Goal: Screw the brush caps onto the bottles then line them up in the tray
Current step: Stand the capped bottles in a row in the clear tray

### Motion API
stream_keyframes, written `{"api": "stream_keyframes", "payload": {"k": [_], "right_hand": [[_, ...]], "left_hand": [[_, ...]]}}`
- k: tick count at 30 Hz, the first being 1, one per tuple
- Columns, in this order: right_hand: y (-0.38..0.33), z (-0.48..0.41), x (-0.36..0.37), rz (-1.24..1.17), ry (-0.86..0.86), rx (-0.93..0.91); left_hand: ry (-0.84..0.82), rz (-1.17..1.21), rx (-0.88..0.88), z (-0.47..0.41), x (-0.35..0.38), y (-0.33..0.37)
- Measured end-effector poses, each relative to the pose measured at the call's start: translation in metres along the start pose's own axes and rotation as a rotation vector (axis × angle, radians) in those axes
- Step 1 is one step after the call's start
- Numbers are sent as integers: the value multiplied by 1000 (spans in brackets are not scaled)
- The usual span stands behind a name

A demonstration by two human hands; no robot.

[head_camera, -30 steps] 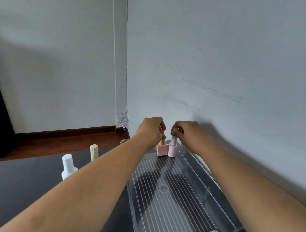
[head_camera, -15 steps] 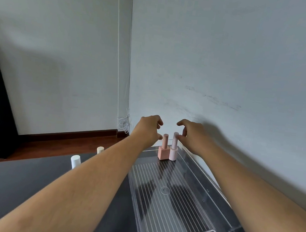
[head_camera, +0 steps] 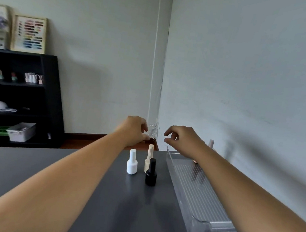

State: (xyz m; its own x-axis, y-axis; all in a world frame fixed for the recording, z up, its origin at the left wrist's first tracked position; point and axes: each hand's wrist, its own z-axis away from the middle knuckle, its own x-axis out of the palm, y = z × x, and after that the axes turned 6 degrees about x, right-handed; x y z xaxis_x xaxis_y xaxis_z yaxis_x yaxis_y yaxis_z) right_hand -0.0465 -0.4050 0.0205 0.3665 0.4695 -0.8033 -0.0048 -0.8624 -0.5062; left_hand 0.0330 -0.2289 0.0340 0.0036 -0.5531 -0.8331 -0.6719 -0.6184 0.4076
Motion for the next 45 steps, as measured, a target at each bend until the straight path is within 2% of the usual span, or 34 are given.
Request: {"api": "stream_keyframes", "payload": {"k": [10, 15, 21, 26, 32, 37, 45], "right_hand": [[-21, -11, 44, 82, -175, 21], [-18, -20, 50, 77, -185, 13], [-17, -25, 43, 48, -168, -11], [-17, -26, 11, 7, -91, -33], [6, -29, -43, 56, 22, -15], [37, -29, -61, 116, 43, 52], [85, -33, -38, 168, -14, 131]], "left_hand": [[-138, 97, -17, 36, 10, -48], [-100, 166, -17, 31, 16, -52], [-115, 109, 23, 24, 16, -50], [-51, 97, 43, 8, -1, -30], [16, 85, 159, -31, -15, 20], [-2, 103, 206, -58, 15, 54], [-120, 52, 204, -85, 85, 65]]}}
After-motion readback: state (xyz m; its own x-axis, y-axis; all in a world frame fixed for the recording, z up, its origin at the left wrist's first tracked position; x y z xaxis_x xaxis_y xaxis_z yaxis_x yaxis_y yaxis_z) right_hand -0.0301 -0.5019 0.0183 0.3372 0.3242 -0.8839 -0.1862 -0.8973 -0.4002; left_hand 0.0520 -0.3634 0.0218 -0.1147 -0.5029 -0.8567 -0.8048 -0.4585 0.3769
